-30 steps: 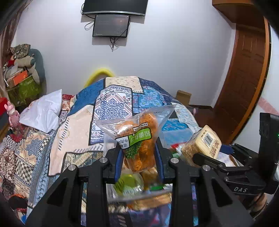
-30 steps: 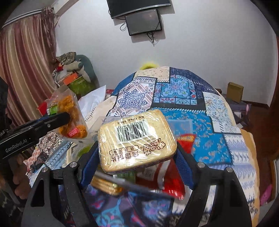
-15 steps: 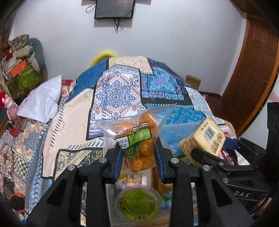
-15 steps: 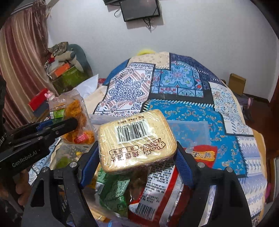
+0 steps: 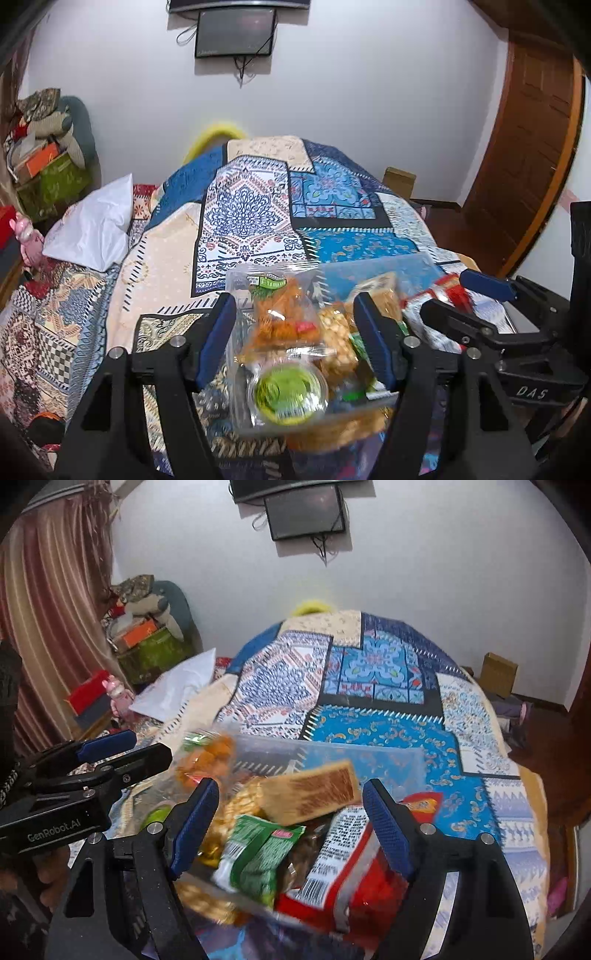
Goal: Organize snacks
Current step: 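Grasp the blue printed snack bag with the right tool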
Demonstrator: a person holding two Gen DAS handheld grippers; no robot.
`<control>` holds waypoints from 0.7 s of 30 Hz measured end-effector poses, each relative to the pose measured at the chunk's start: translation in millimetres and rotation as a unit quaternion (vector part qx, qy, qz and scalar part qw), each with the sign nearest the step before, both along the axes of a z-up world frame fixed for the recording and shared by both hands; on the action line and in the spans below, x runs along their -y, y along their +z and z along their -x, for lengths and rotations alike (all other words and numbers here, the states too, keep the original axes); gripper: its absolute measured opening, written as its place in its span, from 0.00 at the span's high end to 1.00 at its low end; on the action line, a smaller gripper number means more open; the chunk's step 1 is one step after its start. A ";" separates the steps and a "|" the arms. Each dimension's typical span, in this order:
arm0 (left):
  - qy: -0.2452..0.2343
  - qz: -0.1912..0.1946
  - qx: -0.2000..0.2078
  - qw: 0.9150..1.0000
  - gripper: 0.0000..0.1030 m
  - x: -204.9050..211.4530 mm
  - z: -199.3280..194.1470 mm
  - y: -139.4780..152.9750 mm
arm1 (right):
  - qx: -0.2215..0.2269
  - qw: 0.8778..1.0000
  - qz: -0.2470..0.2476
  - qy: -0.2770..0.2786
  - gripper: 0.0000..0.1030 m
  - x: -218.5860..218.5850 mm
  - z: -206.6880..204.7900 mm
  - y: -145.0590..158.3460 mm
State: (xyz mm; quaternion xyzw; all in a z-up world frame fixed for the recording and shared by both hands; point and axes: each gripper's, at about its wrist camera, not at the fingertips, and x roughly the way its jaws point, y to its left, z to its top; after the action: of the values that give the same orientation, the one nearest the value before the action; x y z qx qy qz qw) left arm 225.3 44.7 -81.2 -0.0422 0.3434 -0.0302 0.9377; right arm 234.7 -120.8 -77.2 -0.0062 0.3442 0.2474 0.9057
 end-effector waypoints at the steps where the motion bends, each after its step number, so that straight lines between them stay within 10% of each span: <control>1: -0.002 -0.002 0.002 1.000 0.34 1.2 5.4 2.9 | 0.003 1.000 0.001 0.002 0.24 1.4 4.6 2.9; 21: 0.002 -0.017 -0.029 0.999 0.18 -1.3 168.0 -21.8 | -0.058 0.993 0.008 0.098 0.19 16.7 145.2 -34.2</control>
State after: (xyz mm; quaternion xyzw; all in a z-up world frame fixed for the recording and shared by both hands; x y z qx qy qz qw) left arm 57.3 46.0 -103.0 -0.0280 0.3708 -0.0210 0.9281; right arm 89.6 -137.5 -111.4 -0.0324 0.3960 0.3320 0.8555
